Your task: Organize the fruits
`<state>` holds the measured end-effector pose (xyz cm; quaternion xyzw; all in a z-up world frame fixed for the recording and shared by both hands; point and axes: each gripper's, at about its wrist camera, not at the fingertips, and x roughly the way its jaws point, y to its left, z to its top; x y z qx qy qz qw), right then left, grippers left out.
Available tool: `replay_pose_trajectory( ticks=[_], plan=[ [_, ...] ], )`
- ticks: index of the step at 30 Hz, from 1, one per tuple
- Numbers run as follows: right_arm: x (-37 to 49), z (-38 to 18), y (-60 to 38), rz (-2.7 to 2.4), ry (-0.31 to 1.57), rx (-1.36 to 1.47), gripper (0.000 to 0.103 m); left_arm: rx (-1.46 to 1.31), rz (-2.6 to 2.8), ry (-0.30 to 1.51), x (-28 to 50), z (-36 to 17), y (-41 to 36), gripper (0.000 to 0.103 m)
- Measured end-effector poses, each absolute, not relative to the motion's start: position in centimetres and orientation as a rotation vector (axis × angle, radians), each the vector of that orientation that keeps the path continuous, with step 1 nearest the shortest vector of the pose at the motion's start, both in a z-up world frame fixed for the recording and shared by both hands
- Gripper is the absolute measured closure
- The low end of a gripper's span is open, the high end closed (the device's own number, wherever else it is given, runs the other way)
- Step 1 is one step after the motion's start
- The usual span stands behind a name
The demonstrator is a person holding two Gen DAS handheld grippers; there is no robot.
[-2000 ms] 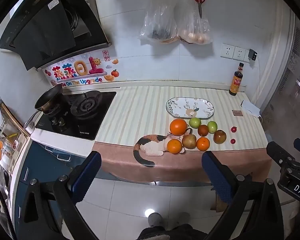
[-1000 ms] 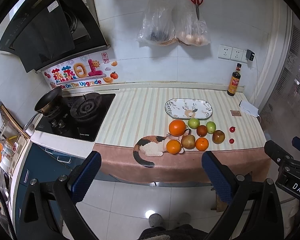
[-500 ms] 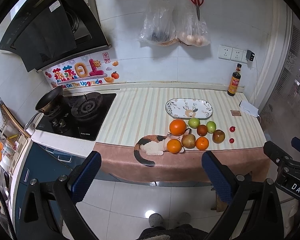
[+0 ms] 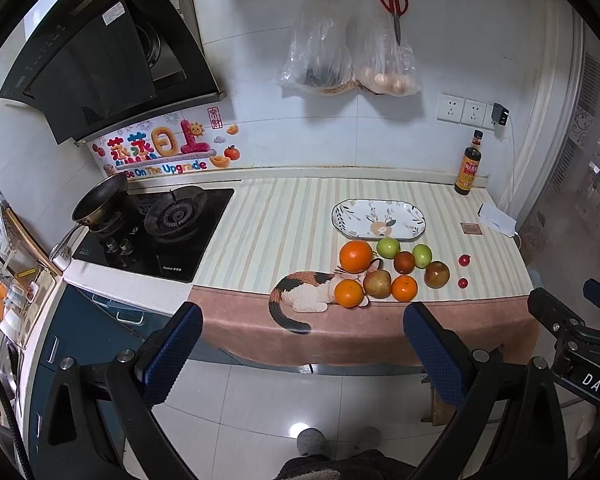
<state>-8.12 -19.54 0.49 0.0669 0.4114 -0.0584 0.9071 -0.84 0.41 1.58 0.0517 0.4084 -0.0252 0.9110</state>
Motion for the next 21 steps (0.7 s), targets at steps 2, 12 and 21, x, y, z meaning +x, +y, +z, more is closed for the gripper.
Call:
replay_pose_trajectory(
  ticks=[2,12,21],
  plan=[
    [-8.20,0.53,-19.44,-0.121,0.849,0.137,0.000,0.108,-0.052,0.841,-0.86,1.57,0.40,0.000],
    [-8.25,0.53,-19.55,-0.119,0.850,0.138,0.000,0.107,-0.052,0.840,-0.88,1.57,0.43,0.000],
    [-8.63,0.69,-19.43,-0.117,0.845,0.135,0.000,0.108,-0.052,0.837,-0.95,1.65,0.46,0.000]
  ],
)
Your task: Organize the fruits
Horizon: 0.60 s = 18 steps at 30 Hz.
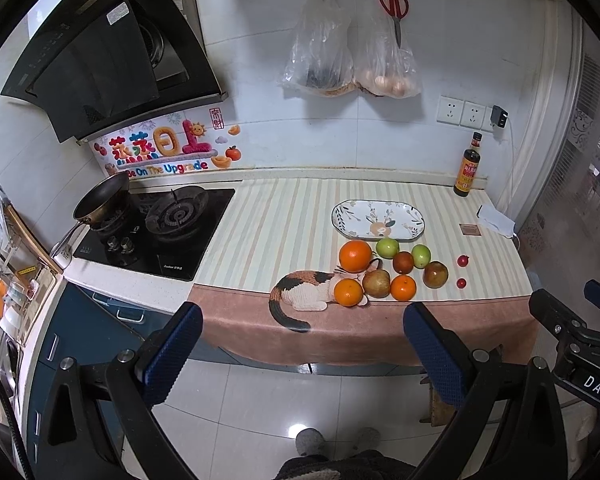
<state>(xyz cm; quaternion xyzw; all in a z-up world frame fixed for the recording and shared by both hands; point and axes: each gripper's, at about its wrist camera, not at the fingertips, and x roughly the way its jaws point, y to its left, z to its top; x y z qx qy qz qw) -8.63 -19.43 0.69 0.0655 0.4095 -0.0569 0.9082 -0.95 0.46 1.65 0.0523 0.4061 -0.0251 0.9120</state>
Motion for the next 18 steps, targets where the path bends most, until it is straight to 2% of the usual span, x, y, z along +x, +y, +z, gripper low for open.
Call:
replay_pose_trajectory(
  ticks=[18],
  plan=[
    [-9.7,2.0,-19.5,-0.118,0.826,0.166,0.000,0.099,-0.067,0.822,-0.4,2.4,0.7,0.000]
  ],
)
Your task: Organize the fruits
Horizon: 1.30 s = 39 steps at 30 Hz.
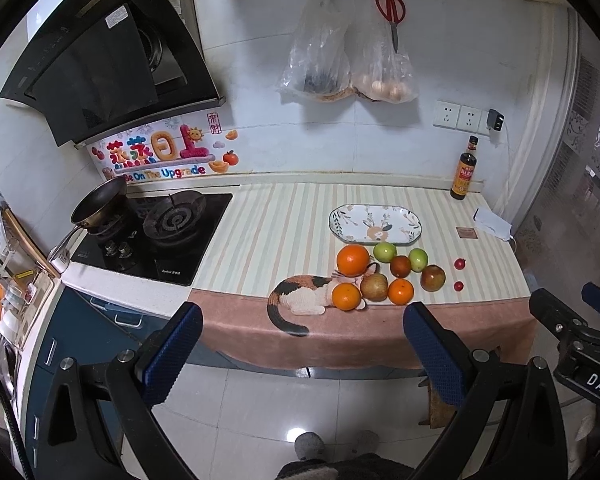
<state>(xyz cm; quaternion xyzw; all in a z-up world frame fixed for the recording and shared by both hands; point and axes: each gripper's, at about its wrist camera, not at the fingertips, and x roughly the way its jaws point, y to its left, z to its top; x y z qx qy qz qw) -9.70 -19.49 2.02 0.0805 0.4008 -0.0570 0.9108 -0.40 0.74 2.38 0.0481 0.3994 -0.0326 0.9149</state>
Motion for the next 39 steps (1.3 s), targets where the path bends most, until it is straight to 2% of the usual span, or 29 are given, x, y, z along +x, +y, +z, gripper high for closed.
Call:
replay_pose_trajectory(
  ticks=[6,12,18,28,39],
  plan=[
    [-7.7,0.4,-20.7,-0.117,0.800,0.269,0.000,0.104,-0.025,0.729,2.4,1.7,1.9,0.000],
    [-3.6,-3.3,-21.8,-0.186,0.835,0.338,0.000,0.104,-0.037,0.762,7.5,-1.4,3.2,0.000],
    [1.4,-7.7,-23.1,-0.226,0.906,0.390,0.000,0.139,-0.063,0.882,14.2,-6.1,1.8,0.000],
    [11.5,-17.4,-27.8,-0.221,1.068,0.487,0.000,0.224,-0.127,1.184,25.6,-17.5,-4.4,0.000],
    [21.2,-29.4,-35.2,-0.220,1.289,0.634,0.000,0.734,-0.337,1.313,33.3,-29.6,-13.8,0.000]
  ],
)
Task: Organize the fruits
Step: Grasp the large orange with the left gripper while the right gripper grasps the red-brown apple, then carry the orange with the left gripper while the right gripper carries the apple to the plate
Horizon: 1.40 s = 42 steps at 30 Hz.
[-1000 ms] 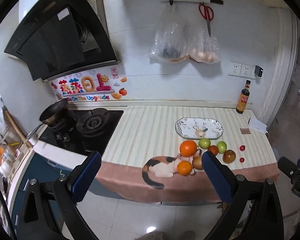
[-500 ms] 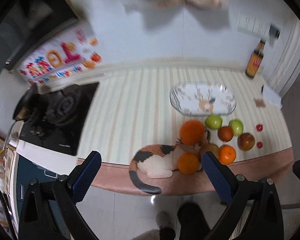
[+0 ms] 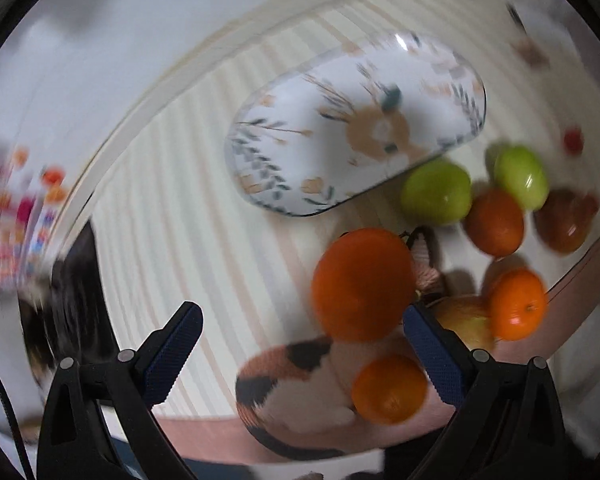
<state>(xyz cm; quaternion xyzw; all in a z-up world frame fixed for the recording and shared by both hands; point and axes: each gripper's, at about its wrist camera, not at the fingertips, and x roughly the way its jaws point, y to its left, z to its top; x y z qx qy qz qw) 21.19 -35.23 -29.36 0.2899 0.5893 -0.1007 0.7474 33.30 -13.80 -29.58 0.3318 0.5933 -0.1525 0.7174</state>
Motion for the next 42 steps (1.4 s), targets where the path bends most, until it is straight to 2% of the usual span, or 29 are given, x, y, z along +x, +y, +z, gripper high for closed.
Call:
replay_pose_trajectory(
  ticks=[3,9,10,11,12,14,16,17,20,23,36,42],
  plan=[
    [22.4,-32.1,-36.3,-0.217,1.343,0.660,0.000,0.823,-0.404,1.375,34.0,-32.5,-15.1,0.000],
    [23.8,-36.3,-36.6,-0.202,1.436,0.695,0.000,0.873,-0.523,1.444,34.2,-34.7,-17.1,0.002],
    [24.0,-36.9,-36.5,-0.198,1.449,0.701,0.000,0.884,-0.534,1.454,34.1,-35.3,-17.3,0.010],
    [24.2,-37.5,-36.5,-0.193,1.459,0.708,0.000,0.885,-0.537,1.468,34.0,-35.8,-17.4,0.024],
    [24.4,-38.0,-36.5,-0.191,1.468,0.715,0.000,0.877,-0.527,1.486,34.1,-36.2,-17.3,0.028],
    [24.8,-39.0,-36.4,-0.182,1.484,0.737,0.005,0.831,-0.513,1.485,34.5,-36.1,-16.8,0.029],
    [25.1,-39.9,-36.2,-0.177,1.491,0.748,0.015,0.738,-0.490,1.507,35.4,-35.8,-15.9,0.029],
    [25.2,-40.1,-36.1,-0.178,1.491,0.746,0.031,0.659,-0.463,1.529,36.1,-35.6,-15.0,0.030],
    [25.4,-40.3,-35.8,-0.185,1.488,0.720,0.032,0.430,-0.354,1.579,37.6,-35.2,-11.7,0.029],
    [25.8,-40.2,-35.2,-0.180,1.498,0.679,0.031,0.334,-0.337,1.597,38.1,-35.1,-10.3,0.027],
    [25.9,-41.9,-35.6,-0.155,1.542,0.746,0.031,0.442,-0.354,1.633,38.4,-40.0,-15.3,0.026],
    [25.8,-41.4,-35.4,-0.159,1.520,0.701,0.033,0.402,-0.332,1.607,37.5,-40.0,-13.5,0.029]
  ],
)
